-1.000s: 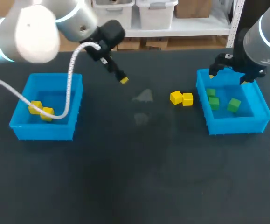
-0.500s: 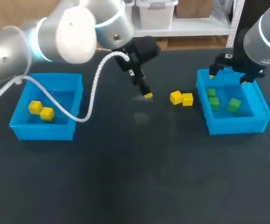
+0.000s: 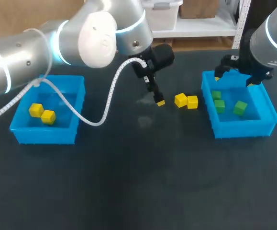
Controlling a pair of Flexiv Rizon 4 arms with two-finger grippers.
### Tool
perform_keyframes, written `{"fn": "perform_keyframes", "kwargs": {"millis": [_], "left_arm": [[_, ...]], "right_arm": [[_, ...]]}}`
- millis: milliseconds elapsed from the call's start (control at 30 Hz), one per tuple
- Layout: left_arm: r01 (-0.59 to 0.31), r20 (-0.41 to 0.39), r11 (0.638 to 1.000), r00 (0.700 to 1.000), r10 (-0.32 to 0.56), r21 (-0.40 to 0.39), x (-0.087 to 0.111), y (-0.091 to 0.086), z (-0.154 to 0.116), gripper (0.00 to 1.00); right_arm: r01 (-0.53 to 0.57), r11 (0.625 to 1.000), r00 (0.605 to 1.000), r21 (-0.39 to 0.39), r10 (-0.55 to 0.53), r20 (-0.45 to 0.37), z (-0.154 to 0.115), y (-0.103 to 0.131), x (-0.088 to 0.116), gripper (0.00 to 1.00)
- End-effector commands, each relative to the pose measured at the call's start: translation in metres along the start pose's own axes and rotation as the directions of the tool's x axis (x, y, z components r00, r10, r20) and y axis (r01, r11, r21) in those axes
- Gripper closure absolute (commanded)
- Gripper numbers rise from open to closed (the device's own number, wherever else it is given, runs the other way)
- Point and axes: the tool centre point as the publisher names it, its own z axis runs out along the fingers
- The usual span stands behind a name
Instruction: Put the green cubes in the right bin and the yellow cubes in the left bin.
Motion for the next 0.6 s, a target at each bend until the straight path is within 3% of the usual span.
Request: {"fn": "perform_keyframes", "kwargs": {"millis": [33,433,600], "left_arm": [[0.006,-0.037,1.0,0.999,-0.005,0.005,-0.014,0.006,0.008,0.0],[-0.005,-0.078,1.0,0.997,0.005,0.002,-0.036,-0.001,0.023,0.0],[0.006,-0.101,1.0,0.995,-0.007,-0.006,-0.041,0.005,0.033,0.0]], "right_arm": [[-0.001,1.0,1.0,0.001,0.001,0.007,-0.001,-0.001,0.002,0.0],[-0.001,1.0,1.0,0.001,0.001,0.007,-0.001,-0.001,0.002,0.0],[-0.001,1.0,1.0,0.001,0.001,0.007,-0.001,-0.001,0.002,0.0]]}}
